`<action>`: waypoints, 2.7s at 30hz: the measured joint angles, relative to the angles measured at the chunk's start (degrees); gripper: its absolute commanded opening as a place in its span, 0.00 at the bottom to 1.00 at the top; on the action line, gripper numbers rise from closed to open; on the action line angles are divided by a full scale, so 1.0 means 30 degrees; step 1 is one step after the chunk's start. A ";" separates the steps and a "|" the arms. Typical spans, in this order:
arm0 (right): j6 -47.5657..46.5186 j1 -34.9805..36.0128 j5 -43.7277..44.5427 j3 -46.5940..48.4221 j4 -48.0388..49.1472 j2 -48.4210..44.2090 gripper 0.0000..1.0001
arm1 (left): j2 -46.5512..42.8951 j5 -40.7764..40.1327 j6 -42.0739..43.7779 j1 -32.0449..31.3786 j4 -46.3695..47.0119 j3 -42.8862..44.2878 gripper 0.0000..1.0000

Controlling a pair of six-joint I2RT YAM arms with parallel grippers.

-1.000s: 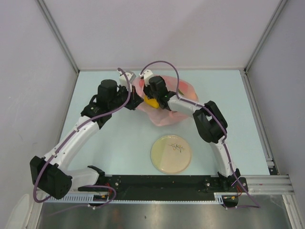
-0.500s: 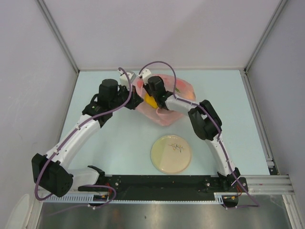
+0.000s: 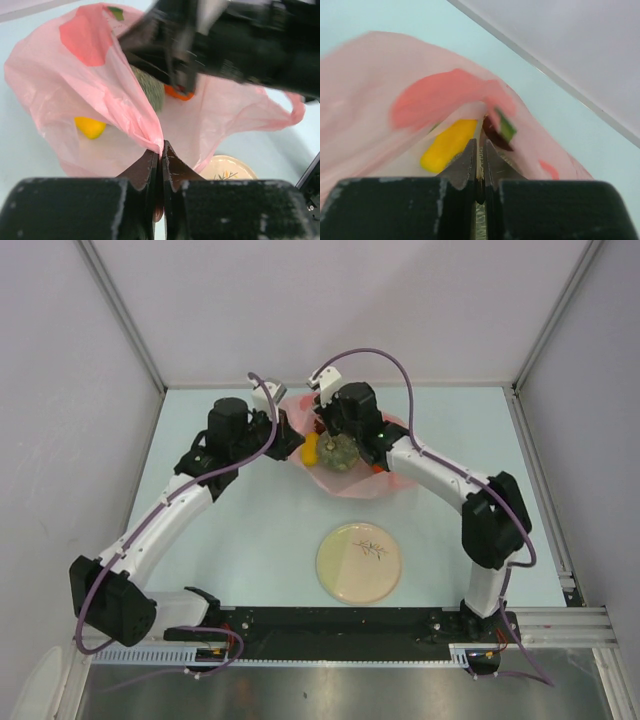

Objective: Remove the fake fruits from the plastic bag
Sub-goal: Take out the fake fruit from the plastic bag, then place the fake fruit on the plate.

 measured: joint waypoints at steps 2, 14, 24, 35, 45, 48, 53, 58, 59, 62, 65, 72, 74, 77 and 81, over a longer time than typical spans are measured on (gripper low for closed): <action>0.0175 0.0168 -0.0226 -0.0372 -0.0503 -0.1107 0.00 | 0.0678 0.0066 -0.0044 0.0000 0.0000 0.0816 0.08; 0.0204 0.0634 -0.2375 -0.1078 -0.4699 -0.5064 0.00 | 0.1683 0.0313 -0.0525 0.0044 0.0495 0.1727 0.10; -0.1501 0.2470 -0.5508 -0.1880 -0.7322 -0.9391 0.00 | 0.1683 0.0284 -0.0321 0.0044 0.0882 0.1435 0.10; -0.2499 0.4189 -1.0826 -0.2907 -1.2138 -1.0047 0.00 | 0.1647 -0.0124 0.0175 0.0044 0.1180 0.0845 0.13; -0.2492 0.5406 -1.2648 -0.4707 -1.1992 -0.8415 0.00 | 0.0277 -0.0204 0.0590 0.0044 0.1239 -0.0408 0.17; -0.2521 0.5574 -1.2808 -0.4728 -1.1599 -0.7825 0.00 | -0.0437 -0.0204 0.0699 0.0044 0.1246 -0.0860 0.18; -0.2667 0.5595 -1.2910 -0.4998 -1.1103 -0.7468 0.00 | -0.1078 -0.0211 0.0896 0.0044 0.1333 -0.1450 0.20; -0.2703 0.5588 -1.2560 -0.5326 -1.0761 -0.7461 0.00 | -0.1086 -0.0211 0.1013 0.0058 0.1341 -0.1639 0.20; -0.2703 0.5581 -1.2407 -0.5370 -1.0673 -0.7461 0.00 | -0.1093 -0.0211 0.1013 0.0058 0.1355 -0.1639 0.21; -0.2499 0.5442 -1.2407 -0.5406 -1.0433 -0.7461 0.00 | -0.1086 -0.0211 0.1013 0.0066 0.1428 -0.1639 0.21; -0.1792 0.5268 -1.2670 -0.5406 -1.0193 -0.7461 0.00 | -0.1086 -0.0204 0.1013 0.0073 0.1443 -0.1639 0.21; -0.0117 0.4452 -1.4389 -0.5406 -0.9916 -0.7424 0.00 | -0.1071 -0.0168 0.1013 0.0080 0.1377 -0.1639 0.21; 0.0415 0.4153 -1.5577 -0.5399 -0.9697 -0.7257 0.00 | -0.1071 -0.0117 0.1013 0.0080 0.1282 -0.1639 0.21; 0.1202 0.3912 -1.7238 -0.5399 -0.9165 -0.6725 0.00 | -0.1013 -0.0029 0.1013 0.0080 0.1100 -0.1632 0.21; 0.1989 0.3956 -1.8557 -0.5399 -0.8451 -0.5894 0.00 | -0.0627 -0.0007 0.1005 0.0080 0.0976 -0.1530 0.21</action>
